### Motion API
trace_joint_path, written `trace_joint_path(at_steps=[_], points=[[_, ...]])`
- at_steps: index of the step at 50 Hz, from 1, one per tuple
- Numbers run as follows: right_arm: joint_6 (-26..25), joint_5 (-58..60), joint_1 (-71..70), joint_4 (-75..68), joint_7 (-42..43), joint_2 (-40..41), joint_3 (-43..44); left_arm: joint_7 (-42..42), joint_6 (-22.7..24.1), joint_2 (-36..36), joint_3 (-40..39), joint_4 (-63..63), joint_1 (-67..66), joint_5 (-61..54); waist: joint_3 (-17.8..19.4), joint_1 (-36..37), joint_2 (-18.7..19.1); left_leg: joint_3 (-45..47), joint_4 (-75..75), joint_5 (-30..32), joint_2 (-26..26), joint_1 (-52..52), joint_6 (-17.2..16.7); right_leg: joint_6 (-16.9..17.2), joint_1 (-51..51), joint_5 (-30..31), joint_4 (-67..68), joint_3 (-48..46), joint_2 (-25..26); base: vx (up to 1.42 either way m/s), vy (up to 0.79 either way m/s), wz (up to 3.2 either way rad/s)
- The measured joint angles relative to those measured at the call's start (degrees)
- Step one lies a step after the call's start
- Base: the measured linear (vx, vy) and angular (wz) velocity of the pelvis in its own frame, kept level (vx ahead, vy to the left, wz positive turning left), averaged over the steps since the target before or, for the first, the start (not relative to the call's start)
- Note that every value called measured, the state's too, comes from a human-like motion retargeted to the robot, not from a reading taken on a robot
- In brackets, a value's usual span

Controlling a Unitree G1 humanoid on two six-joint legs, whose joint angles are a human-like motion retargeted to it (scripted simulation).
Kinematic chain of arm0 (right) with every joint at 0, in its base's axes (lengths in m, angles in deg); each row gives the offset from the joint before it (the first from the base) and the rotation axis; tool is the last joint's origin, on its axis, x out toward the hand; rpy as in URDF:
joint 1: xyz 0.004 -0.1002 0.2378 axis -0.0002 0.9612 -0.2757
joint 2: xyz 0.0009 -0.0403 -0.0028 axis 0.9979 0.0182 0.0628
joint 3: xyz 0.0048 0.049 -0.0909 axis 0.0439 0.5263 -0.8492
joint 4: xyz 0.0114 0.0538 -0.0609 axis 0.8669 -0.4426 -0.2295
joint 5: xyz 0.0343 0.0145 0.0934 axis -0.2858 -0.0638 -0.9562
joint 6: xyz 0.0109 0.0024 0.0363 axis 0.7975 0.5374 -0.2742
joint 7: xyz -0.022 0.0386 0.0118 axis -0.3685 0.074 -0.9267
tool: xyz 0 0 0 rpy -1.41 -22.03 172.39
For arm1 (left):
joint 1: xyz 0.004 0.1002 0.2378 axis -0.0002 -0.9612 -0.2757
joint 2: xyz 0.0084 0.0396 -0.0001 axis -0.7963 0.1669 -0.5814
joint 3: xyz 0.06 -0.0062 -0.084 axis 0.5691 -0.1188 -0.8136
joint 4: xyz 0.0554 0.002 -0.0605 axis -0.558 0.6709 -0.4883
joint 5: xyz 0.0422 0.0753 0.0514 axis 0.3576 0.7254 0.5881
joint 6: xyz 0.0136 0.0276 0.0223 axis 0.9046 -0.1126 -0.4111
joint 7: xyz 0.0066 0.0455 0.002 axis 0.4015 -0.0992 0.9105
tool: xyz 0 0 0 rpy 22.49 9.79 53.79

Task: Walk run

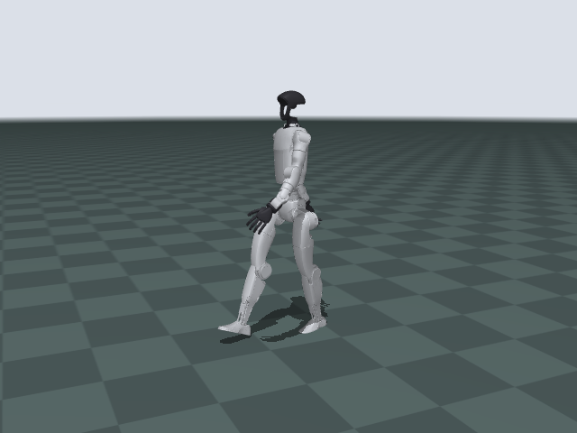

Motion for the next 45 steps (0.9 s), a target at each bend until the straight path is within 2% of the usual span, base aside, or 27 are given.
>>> trace_joint_path(at_steps=[2,3,5,7,8,10,12,13,15,17,20,23,27,28,30,32,33,35,37,38,40,42,43,45], points=[[0.16,-2.09,-1.05,0.00,-0.29,-0.02,0.33,0.41,0.29,0.95,-0.41,1.18,-0.97,-0.12,-0.03,-0.18,1.28,-0.16,1.29,2.18,1.05,1.56,-2.66,-1.85,-0.27,-1.05,-0.11,-3.73,0.48,1.06,-0.35,0.09],[0.27,-2.87,-1.81,0.00,-0.37,-0.08,0.54,0.63,0.47,1.56,-0.59,2.36,-1.82,0.01,-0.36,-0.25,1.93,-0.26,2.19,4.26,1.61,1.90,-4.36,-5.19,0.18,-0.26,1.04,-3.69,1.24,1.15,-0.37,0.27],[0.87,-3.30,-3.44,0.00,-0.20,-0.45,1.48,1.11,0.73,2.91,-0.61,6.21,-4.36,0.76,-1.57,-0.86,3.09,-0.40,4.48,11.01,2.65,2.29,-8.78,-8.33,0.52,-0.08,5.40,-9.47,0.84,1.00,-0.29,0.51],[2.01,-2.73,-5.23,0.00,-0.01,-1.23,1.81,1.47,-0.18,3.73,-0.87,12.46,-7.93,3.35,-2.40,-2.94,4.61,-4.84,8.53,23.55,3.72,1.96,-15.37,-8.34,1.38,4.25,7.96,-5.75,1.31,1.16,-0.36,0.64],[2.59,-2.47,-6.57,0.00,-0.24,-1.89,1.56,1.73,-1.53,3.98,-1.12,16.15,-9.76,5.26,-2.96,-3.20,5.32,-7.01,11.51,30.81,3.38,0.93,-19.36,-9.63,1.53,3.30,9.98,-2.02,1.94,1.28,-0.30,0.22],[3.12,-2.36,-11.20,0.00,-1.01,-3.89,0.84,2.05,-5.62,4.07,-0.19,23.14,-12.77,8.21,-3.12,-3.42,4.22,-4.81,21.86,42.52,-0.69,-3.75,-20.70,-11.12,0.03,0.27,16.35,2.70,-1.14,1.07,-0.02,-0.08],[3.04,-1.53,-16.28,0.67,-1.74,-4.69,-0.60,1.30,-10.49,3.20,1.10,26.84,-17.03,10.36,-1.29,-3.99,4.28,-2.80,39.31,45.10,0.65,-10.08,-20.70,-14.12,3.36,-3.93,19.52,1.17,0.27,1.05,-0.23,-0.45],[2.87,-1.04,-18.81,1.57,-2.43,-4.86,-1.11,0.62,-13.21,3.57,1.09,26.84,-19.84,12.04,-0.51,-3.90,3.94,-4.02,45.04,45.10,0.34,-12.32,-20.70,-15.58,5.51,-5.17,19.65,1.18,1.36,1.11,-0.57,-0.66],[2.94,0.25,-22.48,4.74,-3.95,-4.16,-1.60,0.79,-16.95,5.24,-0.58,26.84,-26.05,16.24,-1.41,-2.99,1.26,-2.76,48.20,40.45,2.11,-16.29,-19.67,-18.89,10.58,-4.87,15.46,2.86,2.92,0.83,-0.69,-0.66],[4.78,0.92,-25.66,9.05,-5.61,-4.18,-1.15,1.11,-17.21,7.43,-2.99,26.84,-30.78,19.77,-0.76,-1.87,0.73,0.33,52.11,32.63,6.19,-22.69,-13.19,-19.20,13.99,-5.30,13.91,3.58,3.91,0.87,-0.34,-0.65],[9.45,-1.49,-29.78,15.07,-6.34,-4.28,-3.64,0.25,-13.96,9.52,-4.73,26.84,-36.78,20.62,-0.27,3.61,-3.25,3.35,47.91,24.62,5.17,-30.88,-7.37,-19.32,19.26,-4.48,10.76,9.67,3.94,0.94,-0.21,-1.49],[13.76,-5.06,-33.26,20.65,-7.08,-5.04,-6.16,-0.10,-12.55,10.28,-5.16,26.84,-41.18,19.39,0.89,7.90,-4.96,7.06,34.43,20.56,7.66,-35.85,-2.36,-20.01,23.63,-4.53,8.82,11.63,4.98,0.91,-0.15,-1.21],[17.45,-7.83,-37.06,26.40,-9.67,-6.79,-7.19,0.55,-15.66,10.69,-7.03,26.84,-44.37,19.60,2.25,12.62,-4.70,6.53,11.60,18.98,7.70,-39.25,1.92,-21.60,29.42,-7.35,7.65,13.93,7.60,0.87,-0.08,-0.88],[18.07,-8.14,-37.60,27.37,-10.35,-7.21,-7.19,0.57,-16.43,10.67,-7.37,26.84,-44.77,19.34,2.18,13.28,-4.88,7.10,6.97,17.35,7.34,-40.06,2.79,-21.89,30.74,-8.18,7.58,14.41,7.72,1.14,-0.05,-0.54],[19.10,-8.18,-37.95,28.49,-11.11,-7.68,-6.88,-0.11,-17.65,10.54,-7.81,26.84,-44.96,17.90,1.73,14.20,-5.72,4.84,-1.22,13.41,5.19,-41.73,1.62,-21.76,33.33,-9.29,7.58,13.69,6.94,0.95,-0.05,-0.31],[19.46,-7.89,-36.93,28.32,-10.06,-7.59,-6.71,-1.69,-18.26,10.12,-8.57,26.84,-43.80,15.87,1.12,13.77,-5.66,8.14,-3.71,11.05,5.43,-41.72,-0.28,-20.64,35.62,-8.17,8.24,12.25,7.29,1.11,0.00,0.02],[19.49,-7.66,-36.04,27.74,-8.92,-7.42,-6.66,-2.42,-18.23,9.91,-9.38,26.84,-42.77,15.03,0.79,14.15,-5.64,6.72,-2.01,10.89,5.19,-41.84,-0.26,-19.57,36.57,-6.73,9.00,12.14,7.56,1.33,0.05,-0.15],[19.10,-6.91,-33.55,25.35,-6.27,-6.69,-6.61,-3.11,-17.61,9.40,-11.12,26.84,-40.04,12.94,-0.71,15.29,-6.07,10.26,3.96,7.36,6.74,-41.60,1.02,-16.18,37.72,-1.48,10.73,11.62,7.17,1.14,0.02,-0.39],[17.32,-5.51,-29.88,21.42,-4.81,-5.71,-6.55,-2.00,-16.02,8.85,-12.48,26.84,-37.36,10.20,-2.62,17.33,-7.06,14.64,4.82,11.15,7.67,-39.51,1.03,-11.54,38.52,8.84,13.41,8.52,5.13,1.35,0.04,-0.71],[15.87,-4.15,-27.88,19.14,-4.47,-5.02,-6.13,-1.21,-14.95,8.38,-12.76,26.84,-35.80,8.48,-3.53,18.28,-7.52,8.87,4.88,13.35,5.53,-38.98,1.87,-8.42,38.56,15.27,15.42,7.04,4.03,1.48,0.06,-0.46],[12.35,-1.87,-23.83,14.32,-4.00,-3.58,-6.87,0.05,-12.80,7.05,-12.53,26.84,-32.18,4.16,-5.49,16.44,-7.47,-0.07,8.50,13.99,2.92,-39.45,4.24,-2.47,36.52,26.06,22.59,5.66,4.09,1.22,-0.01,0.34],[9.25,-0.60,-20.41,9.11,-3.20,-3.04,-8.49,-0.29,-12.01,5.22,-11.32,26.36,-27.39,0.29,-4.17,12.97,-9.39,-3.94,13.97,9.77,-1.95,-38.41,4.91,1.93,29.95,26.28,43.46,6.82,5.27,1.21,-0.08,0.98],[7.92,-0.32,-19.38,6.50,-2.78,-2.96,-8.81,-1.03,-12.18,4.11,-10.35,25.78,-24.18,-1.05,-3.25,12.08,-9.71,-1.75,15.96,7.32,-2.06,-36.99,5.12,3.64,27.33,26.28,50.86,6.86,5.89,1.21,-0.09,0.58],[5.21,0.51,-16.33,2.88,-3.35,-2.13,-9.28,-2.40,-12.68,2.55,-8.81,23.56,-18.61,-1.77,-3.01,12.72,-4.43,2.22,13.59,5.69,6.13,-31.93,4.81,0.87,23.48,26.28,49.23,3.75,10.70,0.90,-0.03,-0.11]])
